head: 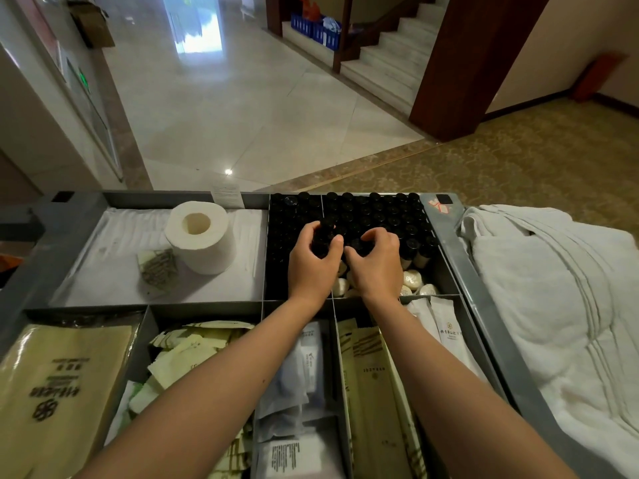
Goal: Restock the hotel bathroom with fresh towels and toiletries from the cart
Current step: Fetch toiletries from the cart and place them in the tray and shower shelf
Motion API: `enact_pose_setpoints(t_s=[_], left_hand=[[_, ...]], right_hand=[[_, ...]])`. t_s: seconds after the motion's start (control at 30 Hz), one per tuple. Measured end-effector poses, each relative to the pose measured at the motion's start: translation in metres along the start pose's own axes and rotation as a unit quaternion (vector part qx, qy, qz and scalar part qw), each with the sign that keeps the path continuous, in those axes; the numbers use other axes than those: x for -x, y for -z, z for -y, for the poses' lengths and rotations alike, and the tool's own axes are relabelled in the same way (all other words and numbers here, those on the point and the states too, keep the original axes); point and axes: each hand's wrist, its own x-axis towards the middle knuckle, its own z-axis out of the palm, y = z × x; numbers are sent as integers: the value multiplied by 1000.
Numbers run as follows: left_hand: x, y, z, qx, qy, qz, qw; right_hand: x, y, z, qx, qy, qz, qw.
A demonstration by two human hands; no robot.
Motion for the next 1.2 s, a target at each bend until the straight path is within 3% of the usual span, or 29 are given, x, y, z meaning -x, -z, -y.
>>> enact_pose_setpoints(t_s=[0.37, 0.67, 0.87, 1.03, 1.2], left_hand=[[3, -1, -4, -7, -8, 0, 1000], [5, 0, -7, -18, -21, -1, 1000], [7, 1, -10, -5, -30, 29, 999], [15, 3, -14, 62, 1, 64, 996], [26, 6, -35, 142, 46, 185, 971]], right_hand=[[0, -2, -2, 18, 5, 24, 1000], [1, 1, -5, -32, 31, 32, 999], [14, 21, 1, -168, -18, -4, 986], [39, 46, 14, -300, -100, -74, 946], [71, 72, 26, -333, -167, -168, 912]])
